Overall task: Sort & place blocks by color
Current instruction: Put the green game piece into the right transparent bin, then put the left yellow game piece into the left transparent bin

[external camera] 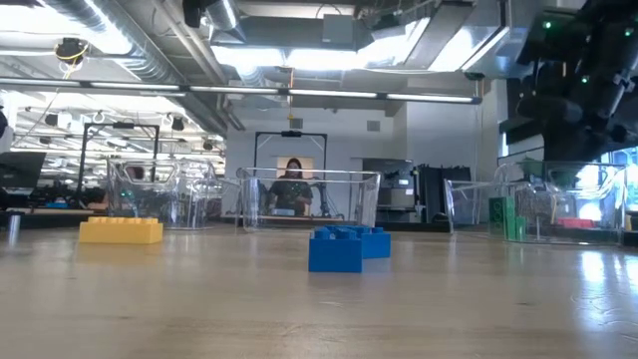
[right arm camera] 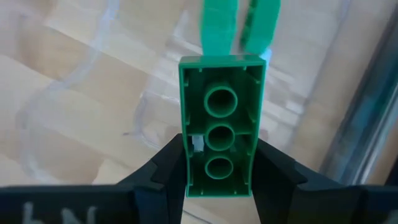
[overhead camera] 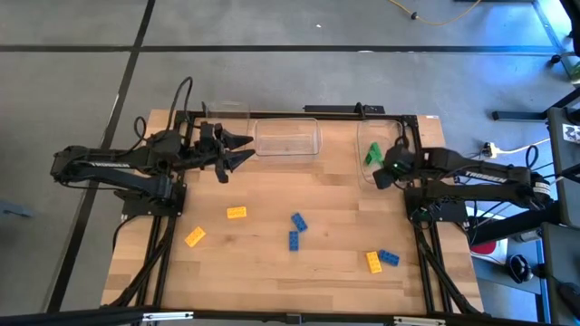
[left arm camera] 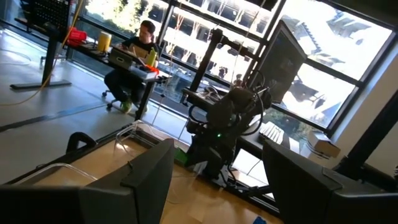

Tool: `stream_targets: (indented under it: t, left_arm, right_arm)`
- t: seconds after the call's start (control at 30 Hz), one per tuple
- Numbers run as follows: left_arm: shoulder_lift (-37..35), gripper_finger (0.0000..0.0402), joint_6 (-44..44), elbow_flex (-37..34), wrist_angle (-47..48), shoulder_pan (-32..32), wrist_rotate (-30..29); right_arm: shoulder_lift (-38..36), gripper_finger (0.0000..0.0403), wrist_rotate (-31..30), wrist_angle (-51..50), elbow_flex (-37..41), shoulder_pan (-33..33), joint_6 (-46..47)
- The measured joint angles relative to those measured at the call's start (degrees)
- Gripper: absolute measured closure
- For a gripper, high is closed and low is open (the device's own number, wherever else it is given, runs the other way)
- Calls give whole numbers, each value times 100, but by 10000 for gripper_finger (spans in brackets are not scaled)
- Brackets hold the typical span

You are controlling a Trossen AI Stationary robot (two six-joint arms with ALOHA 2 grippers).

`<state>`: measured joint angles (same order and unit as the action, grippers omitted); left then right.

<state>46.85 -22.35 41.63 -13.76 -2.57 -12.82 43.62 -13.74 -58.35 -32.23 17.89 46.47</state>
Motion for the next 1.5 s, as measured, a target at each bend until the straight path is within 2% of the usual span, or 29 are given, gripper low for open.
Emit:
stream_targets:
  t: [0.33,0.6,0.7,0.87,0.93,1.03,1.2,1.3,1.5]
  left_arm:
    - [1,165,40,0,0,0,11]
    - [0,165,15,0,0,0,60]
    - [-59,165,39,0,2,-9,438]
    - [-251,165,51,0,2,-190,1315]
    - [-347,165,91,0,1,-328,1652]
    - [-493,165,111,0,12,-576,2034]
    - [-749,165,305,-2,175,-919,2300]
    - [-824,165,350,-2,251,-968,2292]
    - [-827,165,469,-2,289,-1021,2259]
  right_arm:
    - [13,267,33,-1,153,0,595]
    - [13,153,185,286,132,0,889]
    - [11,138,181,345,-21,0,903]
    - [11,139,-10,738,-475,-2,803]
    - [11,142,-21,1253,-617,0,644]
    - [12,145,10,2530,-658,0,248]
    - [133,145,57,4490,-658,-2,-421]
    - [200,145,345,5472,-658,-4,-870]
    - [394,145,1379,7046,-658,-96,-1396]
